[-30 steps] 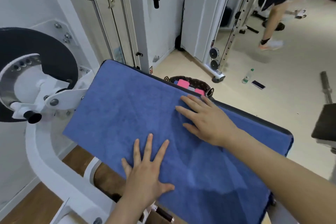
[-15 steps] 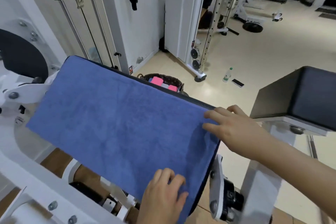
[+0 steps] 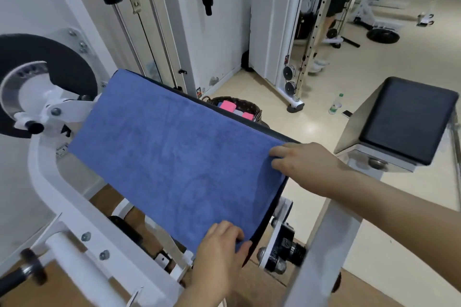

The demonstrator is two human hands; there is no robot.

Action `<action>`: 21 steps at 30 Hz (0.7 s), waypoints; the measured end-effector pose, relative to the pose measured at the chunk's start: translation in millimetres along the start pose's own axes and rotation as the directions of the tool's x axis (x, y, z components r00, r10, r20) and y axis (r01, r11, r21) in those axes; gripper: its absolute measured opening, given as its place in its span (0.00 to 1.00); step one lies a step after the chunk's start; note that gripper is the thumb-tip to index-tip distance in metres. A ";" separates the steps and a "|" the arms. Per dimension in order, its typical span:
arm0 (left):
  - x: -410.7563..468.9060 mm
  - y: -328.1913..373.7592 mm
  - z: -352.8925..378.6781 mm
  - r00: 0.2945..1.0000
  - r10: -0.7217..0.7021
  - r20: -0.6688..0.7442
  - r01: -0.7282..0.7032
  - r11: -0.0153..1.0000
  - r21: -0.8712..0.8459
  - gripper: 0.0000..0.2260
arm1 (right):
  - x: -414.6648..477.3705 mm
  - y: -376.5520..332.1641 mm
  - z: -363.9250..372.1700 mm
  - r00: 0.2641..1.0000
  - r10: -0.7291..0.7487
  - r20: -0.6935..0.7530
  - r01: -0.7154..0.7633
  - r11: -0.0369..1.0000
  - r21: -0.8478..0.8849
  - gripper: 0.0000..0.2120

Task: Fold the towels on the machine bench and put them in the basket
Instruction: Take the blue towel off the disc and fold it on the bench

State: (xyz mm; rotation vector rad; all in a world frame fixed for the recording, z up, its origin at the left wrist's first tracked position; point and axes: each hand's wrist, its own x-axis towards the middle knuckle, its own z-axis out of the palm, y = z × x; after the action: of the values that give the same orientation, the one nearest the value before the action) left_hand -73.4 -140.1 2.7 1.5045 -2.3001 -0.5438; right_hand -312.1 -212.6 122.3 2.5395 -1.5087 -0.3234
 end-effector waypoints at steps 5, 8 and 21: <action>0.6 5.7 -10.3 0.981 -0.189 -0.049 0.175 0.963 -0.206 0.06 | 0.9 0.6 -3.4 0.997 0.020 0.073 -0.020 1.000 -0.002 0.19; 8.5 0.6 -22.5 0.939 -0.335 0.077 0.341 0.885 -0.317 0.08 | 1.4 -2.9 -6.6 0.998 0.015 0.054 -0.015 1.000 0.007 0.17; 18.6 -26.3 -50.6 0.900 -0.384 0.208 0.421 0.637 -0.646 0.06 | 36.0 1.0 -36.4 0.989 0.039 0.144 -0.053 0.994 0.097 0.10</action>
State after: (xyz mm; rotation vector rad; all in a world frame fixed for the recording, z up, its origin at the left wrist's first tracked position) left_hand -35.6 -173.4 35.2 1.5863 -1.4704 -1.3877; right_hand -286.3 -243.4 154.0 2.6034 -1.6724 -0.4408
